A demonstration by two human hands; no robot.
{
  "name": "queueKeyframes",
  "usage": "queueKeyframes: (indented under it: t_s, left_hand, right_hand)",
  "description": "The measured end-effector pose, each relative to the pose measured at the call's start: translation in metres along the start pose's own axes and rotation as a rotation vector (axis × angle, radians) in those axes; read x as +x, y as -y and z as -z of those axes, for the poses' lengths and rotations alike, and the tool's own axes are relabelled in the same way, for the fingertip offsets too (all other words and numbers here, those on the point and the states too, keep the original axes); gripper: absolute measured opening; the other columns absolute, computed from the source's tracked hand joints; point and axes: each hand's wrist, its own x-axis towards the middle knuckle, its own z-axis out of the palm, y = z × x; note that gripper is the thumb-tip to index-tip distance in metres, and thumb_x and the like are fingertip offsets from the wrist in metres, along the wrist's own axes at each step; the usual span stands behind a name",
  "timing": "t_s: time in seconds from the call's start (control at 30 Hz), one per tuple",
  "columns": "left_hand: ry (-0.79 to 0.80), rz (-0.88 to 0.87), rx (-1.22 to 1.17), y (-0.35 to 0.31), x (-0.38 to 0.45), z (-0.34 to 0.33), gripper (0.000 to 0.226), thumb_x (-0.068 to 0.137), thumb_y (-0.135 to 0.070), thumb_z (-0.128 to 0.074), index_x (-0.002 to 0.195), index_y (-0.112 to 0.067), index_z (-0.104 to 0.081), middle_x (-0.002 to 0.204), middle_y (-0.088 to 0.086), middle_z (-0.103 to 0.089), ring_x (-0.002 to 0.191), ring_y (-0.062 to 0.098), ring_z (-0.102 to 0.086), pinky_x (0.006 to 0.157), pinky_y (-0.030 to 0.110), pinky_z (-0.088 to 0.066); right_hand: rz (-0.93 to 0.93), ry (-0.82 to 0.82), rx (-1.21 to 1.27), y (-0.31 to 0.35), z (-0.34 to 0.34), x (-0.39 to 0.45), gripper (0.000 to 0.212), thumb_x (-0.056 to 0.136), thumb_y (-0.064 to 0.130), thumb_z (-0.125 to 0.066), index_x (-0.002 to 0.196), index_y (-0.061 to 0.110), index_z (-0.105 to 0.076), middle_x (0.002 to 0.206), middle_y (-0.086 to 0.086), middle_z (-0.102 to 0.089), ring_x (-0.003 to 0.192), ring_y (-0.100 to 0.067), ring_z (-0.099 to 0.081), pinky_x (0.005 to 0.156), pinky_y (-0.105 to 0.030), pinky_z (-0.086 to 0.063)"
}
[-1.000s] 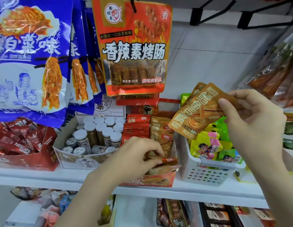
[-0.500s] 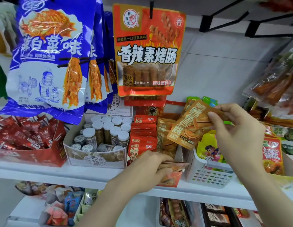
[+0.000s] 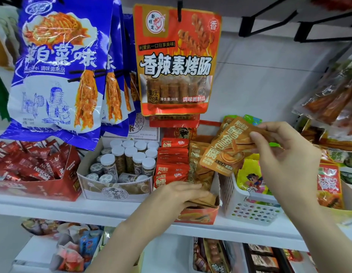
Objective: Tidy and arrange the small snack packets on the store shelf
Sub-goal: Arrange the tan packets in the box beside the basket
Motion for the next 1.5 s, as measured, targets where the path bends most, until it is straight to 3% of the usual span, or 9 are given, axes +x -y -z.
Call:
queueKeyframes:
  t_s: [0.1,0.23,0.37,0.5,0.77,1.03,1.23,1.33,1.5]
  left_hand:
    - [0.081,0.088,-0.116,0.005,-0.007,0.009,0.05,0.09,-0.036,-0.069,0.133,-0.053,-0.051,0.135,-0.03,-0.055,0.122,-0.011,-0.048,0.098,0.002,-0.036]
    - [0.092,0.185,-0.114,0.0,-0.009,0.013,0.064,0.087,-0.037,-0.072,0.138,-0.056,-0.037,0.134,-0.028,-0.053,0.116,-0.005,-0.053,0.096,0.024,-0.05]
    - [0.043,0.191,-0.084,-0.002,-0.007,0.023,0.046,0.079,-0.054,-0.073,0.12,-0.049,-0.054,0.113,-0.029,-0.061,0.101,-0.009,-0.055,0.086,0.02,-0.051]
    - [0.067,0.192,-0.148,0.002,-0.008,0.027,0.057,0.066,-0.078,-0.062,0.116,-0.051,-0.058,0.111,-0.035,-0.061,0.104,-0.014,-0.052,0.084,0.012,-0.046]
    - [-0.103,0.18,-0.253,0.01,-0.011,0.017,0.024,0.081,-0.014,-0.079,0.102,-0.025,-0.079,0.102,-0.014,-0.072,0.095,-0.001,-0.064,0.088,0.024,-0.051]
    - [0.01,0.269,-0.393,0.006,-0.014,0.037,0.037,0.071,-0.07,-0.066,0.102,-0.05,-0.071,0.101,-0.032,-0.068,0.094,-0.01,-0.062,0.082,0.023,-0.054]
    - [-0.361,0.222,-0.405,-0.002,0.0,0.036,0.003,0.088,-0.037,-0.069,0.09,-0.036,-0.071,0.088,-0.021,-0.069,0.084,-0.001,-0.066,0.074,0.019,-0.054]
    - [-0.514,0.23,-0.456,-0.004,0.009,0.039,0.02,0.084,-0.036,-0.074,0.101,-0.036,-0.063,0.1,-0.019,-0.066,0.097,-0.003,-0.064,0.082,0.012,-0.052]
    - [-0.469,0.298,-0.714,-0.013,0.022,0.044,0.033,0.08,-0.047,-0.07,0.111,-0.037,-0.064,0.102,-0.023,-0.071,0.095,-0.004,-0.067,0.076,0.014,-0.054]
  right_hand:
    - [0.038,0.031,-0.013,0.003,-0.005,-0.004,0.007,0.09,0.019,-0.068,0.096,0.02,-0.067,0.082,0.015,-0.066,0.074,-0.008,-0.07,0.072,-0.039,-0.059]
    - [0.145,0.104,-0.13,0.005,-0.011,-0.011,0.006,0.088,0.012,-0.071,0.092,0.015,-0.069,0.077,0.013,-0.065,0.065,-0.006,-0.064,0.066,-0.012,-0.046]
    - [0.236,0.098,-0.159,0.011,-0.016,-0.014,0.005,0.088,0.011,-0.071,0.092,0.014,-0.07,0.081,0.004,-0.072,0.07,-0.015,-0.069,0.064,-0.021,-0.047]
    - [0.239,0.135,-0.153,0.017,-0.02,-0.013,0.007,0.087,0.012,-0.072,0.094,0.014,-0.07,0.082,0.005,-0.073,0.069,-0.013,-0.068,0.065,-0.029,-0.053]
    - [0.049,0.309,-0.109,0.017,-0.001,-0.042,0.016,0.082,0.023,-0.073,0.084,0.036,-0.064,0.07,0.032,-0.064,0.067,0.004,-0.066,0.057,-0.019,-0.051]
    - [-0.006,0.24,-0.142,0.021,-0.009,-0.002,0.013,0.085,0.02,-0.073,0.088,0.03,-0.066,0.074,0.027,-0.059,0.064,0.015,-0.056,0.068,0.006,-0.033]
    - [-0.027,0.274,-0.131,0.015,-0.021,0.014,0.014,0.084,0.021,-0.074,0.086,0.033,-0.067,0.07,0.033,-0.056,0.066,0.023,-0.055,0.067,0.008,-0.031]
    - [-0.138,0.283,0.029,0.009,-0.025,0.018,0.017,0.083,0.022,-0.075,0.08,0.036,-0.066,0.069,0.027,-0.066,0.066,0.015,-0.061,0.064,-0.001,-0.043]
    - [-0.448,0.363,0.532,0.016,-0.041,0.026,0.01,0.084,0.01,-0.072,0.092,0.016,-0.071,0.076,0.004,-0.076,0.069,-0.005,-0.07,0.064,-0.018,-0.056]
